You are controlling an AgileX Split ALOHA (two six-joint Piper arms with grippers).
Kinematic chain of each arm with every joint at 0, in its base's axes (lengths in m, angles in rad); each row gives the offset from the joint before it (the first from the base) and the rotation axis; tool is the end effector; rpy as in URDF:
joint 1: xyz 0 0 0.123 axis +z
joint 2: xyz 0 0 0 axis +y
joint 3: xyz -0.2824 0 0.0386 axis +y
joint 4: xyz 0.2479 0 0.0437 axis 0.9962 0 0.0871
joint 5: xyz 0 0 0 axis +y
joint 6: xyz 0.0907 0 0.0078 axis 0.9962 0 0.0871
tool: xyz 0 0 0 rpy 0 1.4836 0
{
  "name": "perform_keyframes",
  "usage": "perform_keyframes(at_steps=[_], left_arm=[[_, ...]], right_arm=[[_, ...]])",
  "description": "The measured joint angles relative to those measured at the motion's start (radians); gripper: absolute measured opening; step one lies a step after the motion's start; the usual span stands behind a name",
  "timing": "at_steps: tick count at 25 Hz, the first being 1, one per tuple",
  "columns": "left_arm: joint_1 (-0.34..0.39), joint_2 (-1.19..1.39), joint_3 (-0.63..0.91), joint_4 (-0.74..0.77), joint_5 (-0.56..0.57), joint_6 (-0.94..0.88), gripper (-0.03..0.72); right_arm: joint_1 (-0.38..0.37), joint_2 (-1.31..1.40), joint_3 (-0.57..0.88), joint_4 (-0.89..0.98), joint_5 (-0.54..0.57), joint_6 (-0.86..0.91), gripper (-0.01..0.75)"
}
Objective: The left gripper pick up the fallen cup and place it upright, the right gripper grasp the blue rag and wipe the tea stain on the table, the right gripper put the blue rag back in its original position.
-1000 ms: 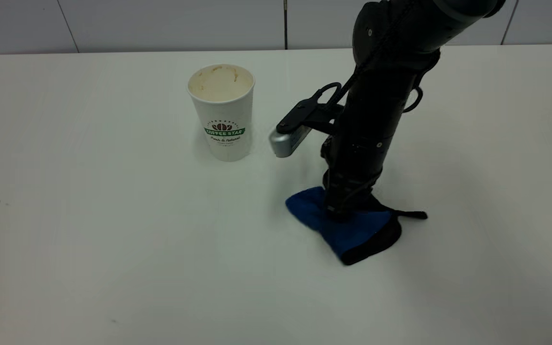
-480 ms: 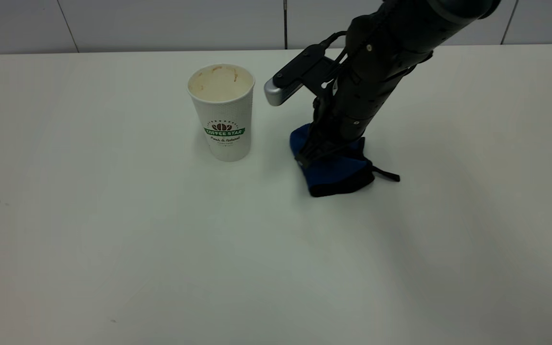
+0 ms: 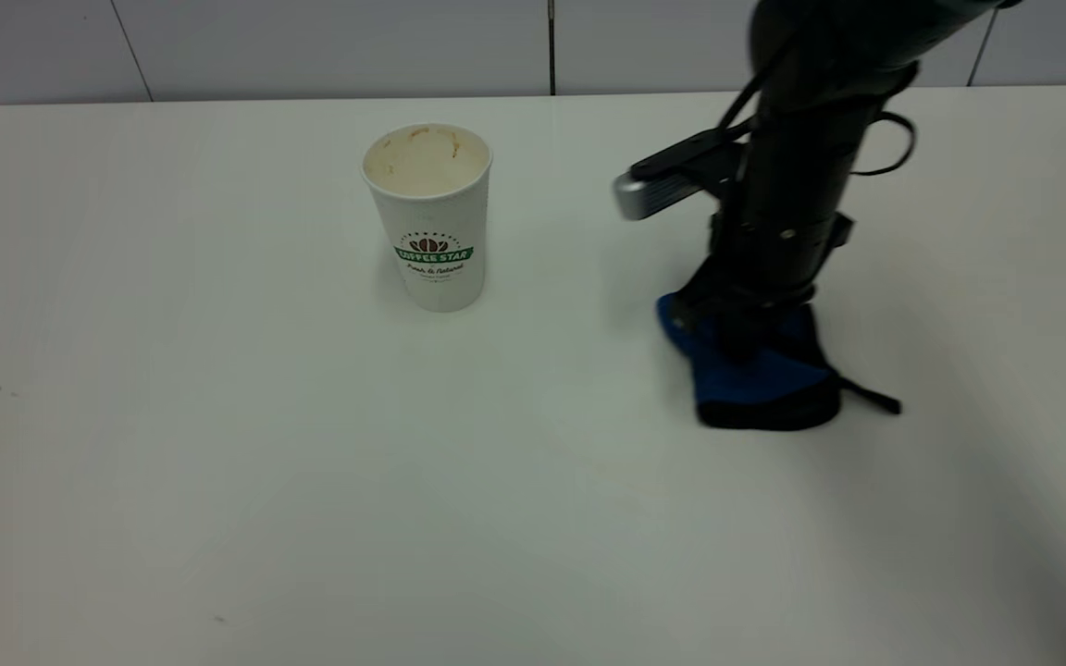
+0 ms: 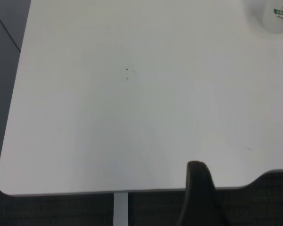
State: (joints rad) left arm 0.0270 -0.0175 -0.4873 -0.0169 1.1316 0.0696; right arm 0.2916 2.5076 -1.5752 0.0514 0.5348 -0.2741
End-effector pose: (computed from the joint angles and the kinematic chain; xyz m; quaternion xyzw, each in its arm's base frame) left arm -0.0091 -0.0016 0.2679 0.0192 0.8698 0.0154 0.4929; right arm 0.4307 0.1318 -0.0032 -0.2578 0.9614 0.0160 0.0951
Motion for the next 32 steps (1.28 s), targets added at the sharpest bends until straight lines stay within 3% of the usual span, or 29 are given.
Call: perform_keyframes(at_steps=[5,9,11,15,19,21,24,32], left_arm=[[0.000,0.000,0.000,0.000,0.000,0.001,0.513],[0.000,0.000,0.000,0.000,0.000,0.001,0.513],[0.000,0.000,0.000,0.000,0.000,0.001,0.513],[0.000,0.000,0.000,0.000,0.000,0.001,0.513],[0.000,0.000,0.000,0.000,0.000,0.001,0.513],[0.000,0.000,0.000,0.000,0.000,0.001,0.513],[0.000,0.000,0.000,0.000,0.000,0.001,0.513],[0.000,0.000,0.000,0.000,0.000,0.001,0.513]], right_arm=[[-0.181,-0.001,0.000,-0.051,-0.048,0.036,0.064],[-0.248,-0.001,0.000,-0.081,-0.080,0.044,0.110],[-0.272,-0.001,0.001,-0.082,-0.092,0.048,0.171],[-0.292,-0.008,0.001,-0.044,-0.091,0.091,0.390],[-0.284,-0.085,0.008,0.007,-0.015,0.120,0.605],[-0.263,-0.173,0.010,0.008,0.040,0.124,0.654],[-0.221,-0.339,0.010,0.011,0.148,0.126,0.650],[-0.057,-0.776,0.010,0.000,0.540,0.141,0.525]])
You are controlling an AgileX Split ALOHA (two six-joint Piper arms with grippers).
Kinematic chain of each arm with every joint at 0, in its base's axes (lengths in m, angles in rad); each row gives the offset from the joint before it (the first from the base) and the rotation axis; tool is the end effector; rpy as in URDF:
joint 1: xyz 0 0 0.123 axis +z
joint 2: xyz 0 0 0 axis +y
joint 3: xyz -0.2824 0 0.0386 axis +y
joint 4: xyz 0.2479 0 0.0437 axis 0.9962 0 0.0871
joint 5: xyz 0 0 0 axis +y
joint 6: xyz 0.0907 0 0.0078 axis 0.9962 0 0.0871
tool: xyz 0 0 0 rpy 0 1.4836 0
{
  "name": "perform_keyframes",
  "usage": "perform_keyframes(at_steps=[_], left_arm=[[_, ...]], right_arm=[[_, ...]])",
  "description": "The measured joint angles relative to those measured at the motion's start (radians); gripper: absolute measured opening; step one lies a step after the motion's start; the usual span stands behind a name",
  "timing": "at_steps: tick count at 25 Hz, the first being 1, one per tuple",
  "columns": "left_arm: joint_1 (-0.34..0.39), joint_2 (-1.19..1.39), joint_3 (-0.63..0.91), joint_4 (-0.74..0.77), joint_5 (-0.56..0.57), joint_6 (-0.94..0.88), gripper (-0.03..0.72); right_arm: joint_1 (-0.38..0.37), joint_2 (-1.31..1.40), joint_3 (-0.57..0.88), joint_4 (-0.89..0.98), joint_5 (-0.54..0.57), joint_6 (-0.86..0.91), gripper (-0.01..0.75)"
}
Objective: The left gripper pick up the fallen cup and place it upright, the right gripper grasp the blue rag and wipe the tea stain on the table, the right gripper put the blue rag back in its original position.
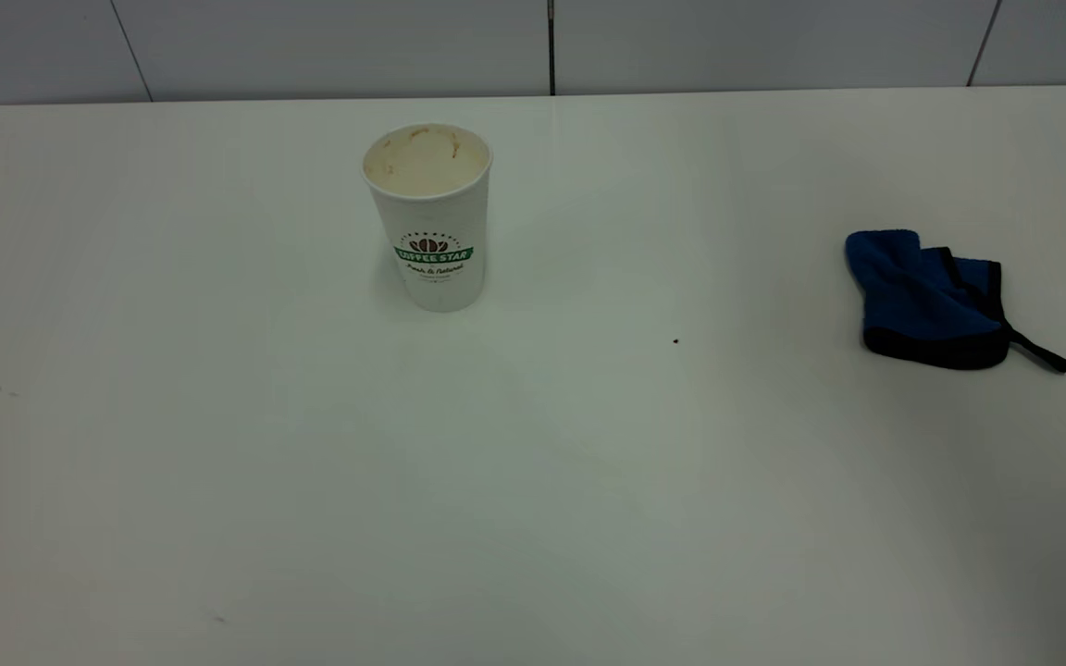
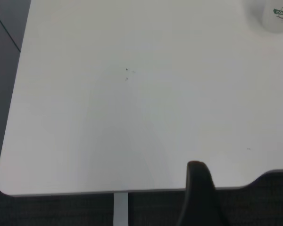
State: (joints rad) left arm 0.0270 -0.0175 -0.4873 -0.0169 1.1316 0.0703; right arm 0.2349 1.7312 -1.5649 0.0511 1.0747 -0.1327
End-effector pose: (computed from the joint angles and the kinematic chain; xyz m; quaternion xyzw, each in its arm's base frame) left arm -0.0091 -0.0016 0.2679 0.0195 0.8697 0.0156 0.4929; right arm 0.3605 0.0905 0.3145 -0.1716 0.9629 0.0350 0.2054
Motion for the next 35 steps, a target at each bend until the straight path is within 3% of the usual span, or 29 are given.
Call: perform_keyframes(at_steps=[3,8,22,27,35], left_arm=[[0.000,0.000,0.000,0.000,0.000,-0.001,0.513],[0.000,0.000,0.000,0.000,0.000,-0.001,0.513],[0.000,0.000,0.000,0.000,0.000,-0.001,0.513],[0.000,0.000,0.000,0.000,0.000,-0.001,0.513],[0.000,0.000,0.000,0.000,0.000,0.000,0.513]], right_arm=[[0.062,-0.117,0.002,-0.011,0.130,0.036,0.518],[0.096,-0.339,0.133,-0.021,0.152,0.115,0.518],[0.096,-0.947,0.905,-0.124,0.160,0.272,0.516],[0.019,-1.141,1.048,-0.126,0.117,0.283,0.516],[-0.122,-1.369,1.062,-0.127,0.036,0.274,0.516]])
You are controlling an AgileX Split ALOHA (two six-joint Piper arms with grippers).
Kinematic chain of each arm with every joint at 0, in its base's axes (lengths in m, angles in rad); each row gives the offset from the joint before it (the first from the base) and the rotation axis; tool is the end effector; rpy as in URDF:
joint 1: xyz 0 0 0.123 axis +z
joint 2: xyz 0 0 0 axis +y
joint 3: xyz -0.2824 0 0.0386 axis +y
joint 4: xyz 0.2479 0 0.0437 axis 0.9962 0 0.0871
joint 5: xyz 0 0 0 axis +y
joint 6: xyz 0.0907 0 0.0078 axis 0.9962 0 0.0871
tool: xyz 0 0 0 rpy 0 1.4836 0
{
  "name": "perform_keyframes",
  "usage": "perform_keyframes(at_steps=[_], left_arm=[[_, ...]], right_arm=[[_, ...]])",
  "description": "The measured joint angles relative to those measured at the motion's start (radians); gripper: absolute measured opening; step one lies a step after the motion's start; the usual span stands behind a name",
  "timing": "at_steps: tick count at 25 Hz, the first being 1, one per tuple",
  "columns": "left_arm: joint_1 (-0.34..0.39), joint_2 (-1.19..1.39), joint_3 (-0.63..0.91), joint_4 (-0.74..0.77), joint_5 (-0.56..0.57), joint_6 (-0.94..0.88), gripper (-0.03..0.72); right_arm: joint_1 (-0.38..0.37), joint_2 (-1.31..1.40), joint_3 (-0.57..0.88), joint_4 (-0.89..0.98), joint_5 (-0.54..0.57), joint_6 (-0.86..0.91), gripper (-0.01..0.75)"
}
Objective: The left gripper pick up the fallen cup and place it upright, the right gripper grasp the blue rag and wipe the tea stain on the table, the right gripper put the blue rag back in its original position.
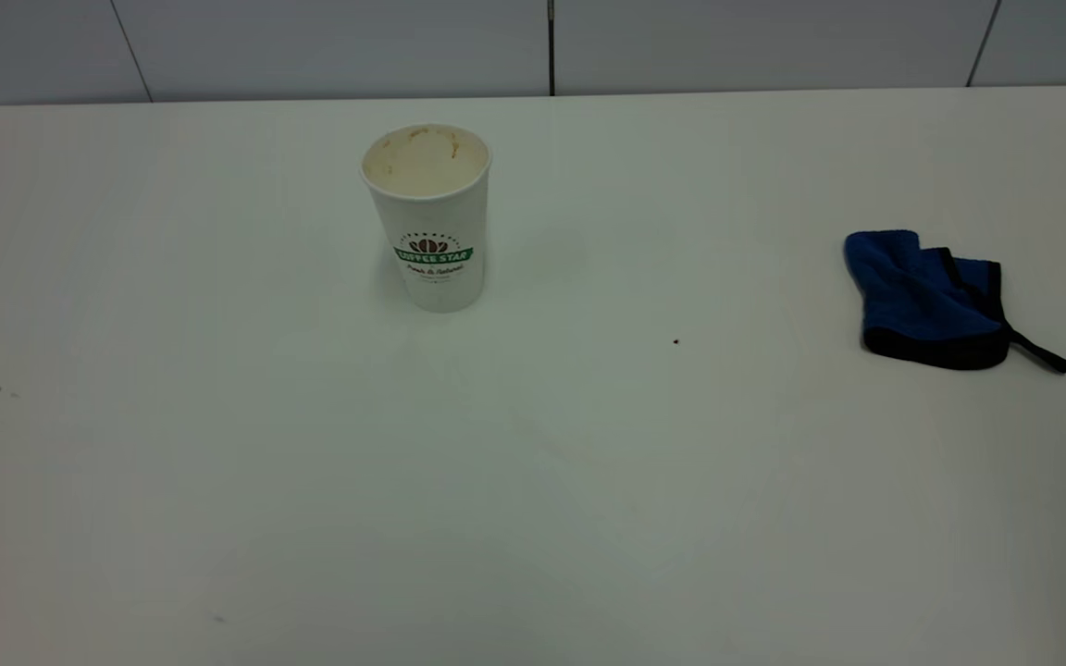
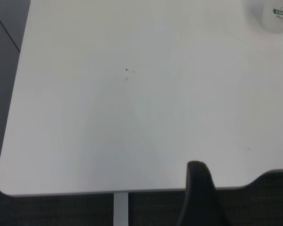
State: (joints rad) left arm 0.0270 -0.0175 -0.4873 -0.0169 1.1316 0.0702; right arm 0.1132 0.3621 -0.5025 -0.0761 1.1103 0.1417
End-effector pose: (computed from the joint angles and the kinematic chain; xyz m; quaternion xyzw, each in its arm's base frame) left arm -0.0091 -0.0016 0.2679 0.0194 0.8698 0.0155 0.4929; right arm 0.0470 -0.0009 0.2669 0.0090 0.9407 0.0054 0.3391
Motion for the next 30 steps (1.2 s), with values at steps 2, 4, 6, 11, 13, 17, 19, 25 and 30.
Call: perform_keyframes(at_steps=[2,4,6,11,13,17,19,25,30], left_arm=[[0.000,0.000,0.000,0.000,0.000,0.000,0.513],[0.000,0.000,0.000,0.000,0.000,0.000,0.513],[0.000,0.000,0.000,0.000,0.000,0.000,0.513],[0.000,0.000,0.000,0.000,0.000,0.000,0.513],[0.000,0.000,0.000,0.000,0.000,0.000,0.513],[0.000,0.000,0.000,0.000,0.000,0.000,0.513],[0.000,0.000,0.000,0.000,0.000,0.000,0.513],[0.000,0.000,0.000,0.000,0.000,-0.001,0.513],[0.000,0.000,0.000,0.000,0.000,-0.001,0.513]], right_arm=[[-0.015,-0.057,0.001,0.000,0.000,-0.001,0.516],[-0.022,-0.115,0.001,0.000,0.001,-0.002,0.516],[-0.029,-0.176,0.001,0.000,0.004,-0.002,0.516],[-0.038,-0.306,0.001,0.000,0.025,-0.002,0.516],[-0.038,-0.348,0.001,0.000,0.035,-0.002,0.516],[-0.038,-0.379,0.001,0.000,0.043,-0.002,0.514],[-0.038,-0.379,0.002,0.000,0.044,-0.002,0.514],[-0.038,-0.379,0.014,0.000,0.038,-0.002,0.514],[-0.038,-0.379,0.014,0.000,0.038,-0.002,0.514]])
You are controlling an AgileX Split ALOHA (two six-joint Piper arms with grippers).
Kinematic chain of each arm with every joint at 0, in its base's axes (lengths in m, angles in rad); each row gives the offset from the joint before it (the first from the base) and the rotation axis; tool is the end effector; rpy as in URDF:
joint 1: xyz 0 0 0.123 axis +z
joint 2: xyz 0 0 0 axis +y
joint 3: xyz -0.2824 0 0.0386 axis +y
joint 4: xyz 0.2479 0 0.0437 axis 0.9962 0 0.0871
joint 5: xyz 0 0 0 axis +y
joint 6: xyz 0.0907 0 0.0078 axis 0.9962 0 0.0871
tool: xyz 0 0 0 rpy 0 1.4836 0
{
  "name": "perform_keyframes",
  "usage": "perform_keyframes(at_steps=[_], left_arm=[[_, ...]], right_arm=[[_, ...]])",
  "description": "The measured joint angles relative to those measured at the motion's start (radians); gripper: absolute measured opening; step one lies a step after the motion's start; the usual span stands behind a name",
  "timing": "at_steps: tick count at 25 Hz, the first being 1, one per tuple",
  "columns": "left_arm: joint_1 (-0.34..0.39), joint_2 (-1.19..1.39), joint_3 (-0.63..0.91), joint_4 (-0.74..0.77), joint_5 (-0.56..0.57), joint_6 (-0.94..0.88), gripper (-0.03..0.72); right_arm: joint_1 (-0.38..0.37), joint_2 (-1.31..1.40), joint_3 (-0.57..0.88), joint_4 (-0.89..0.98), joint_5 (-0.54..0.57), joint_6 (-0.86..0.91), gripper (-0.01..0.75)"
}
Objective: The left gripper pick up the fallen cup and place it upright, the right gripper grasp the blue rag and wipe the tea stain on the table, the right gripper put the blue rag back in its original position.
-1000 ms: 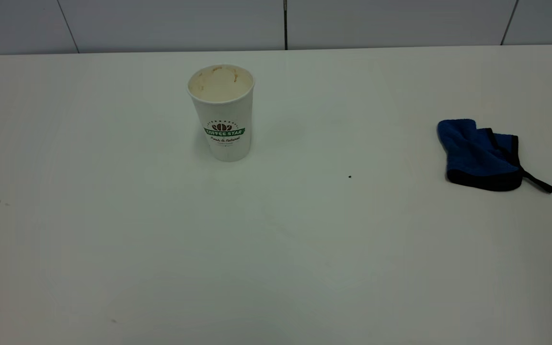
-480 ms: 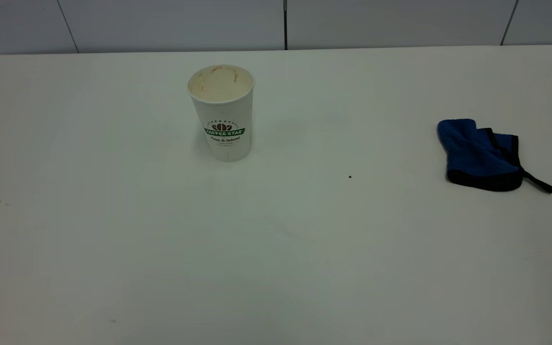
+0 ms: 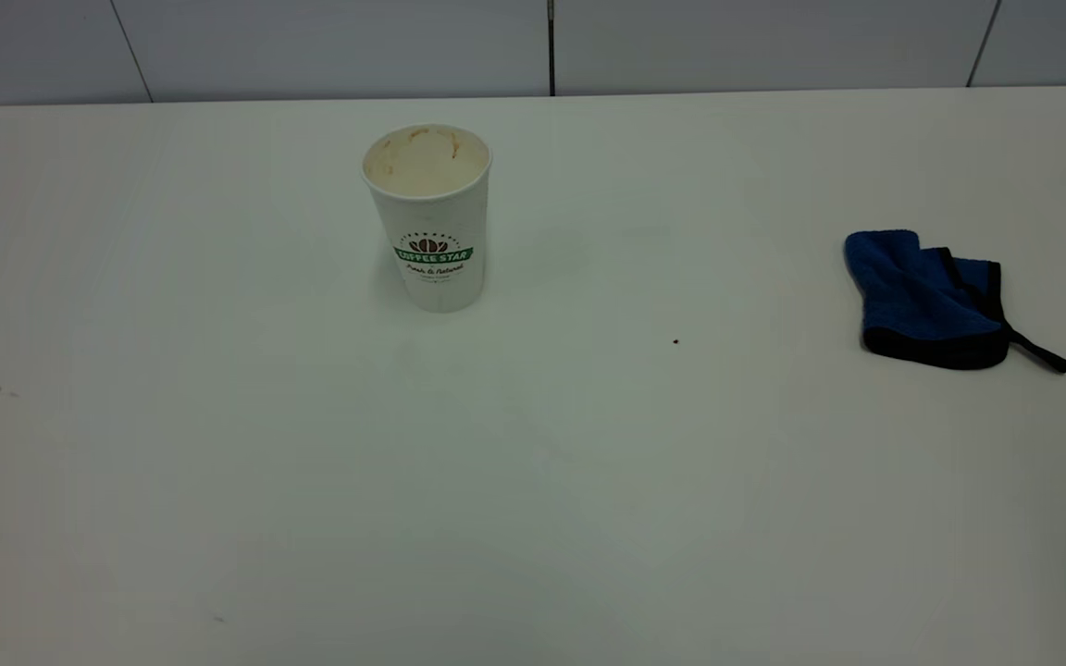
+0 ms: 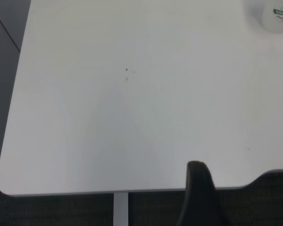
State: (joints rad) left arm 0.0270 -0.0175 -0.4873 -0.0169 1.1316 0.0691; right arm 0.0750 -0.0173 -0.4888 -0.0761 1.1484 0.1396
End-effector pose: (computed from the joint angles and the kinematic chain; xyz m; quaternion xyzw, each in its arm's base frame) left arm -0.0091 -0.0016 0.2679 0.0190 0.8698 0.0153 0.4929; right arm -0.0097 -0.0071 0.2672 0.0314 0.8726 0.0144 0.4872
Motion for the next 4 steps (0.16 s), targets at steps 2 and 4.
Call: perform_keyframes(at_steps=[2,4], left_arm=[[0.000,0.000,0.000,0.000,0.000,0.000,0.513],[0.000,0.000,0.000,0.000,0.000,0.000,0.513]], right_arm=[[0.000,0.000,0.000,0.000,-0.001,0.000,0.514],[0.000,0.000,0.000,0.000,-0.001,0.000,0.514]])
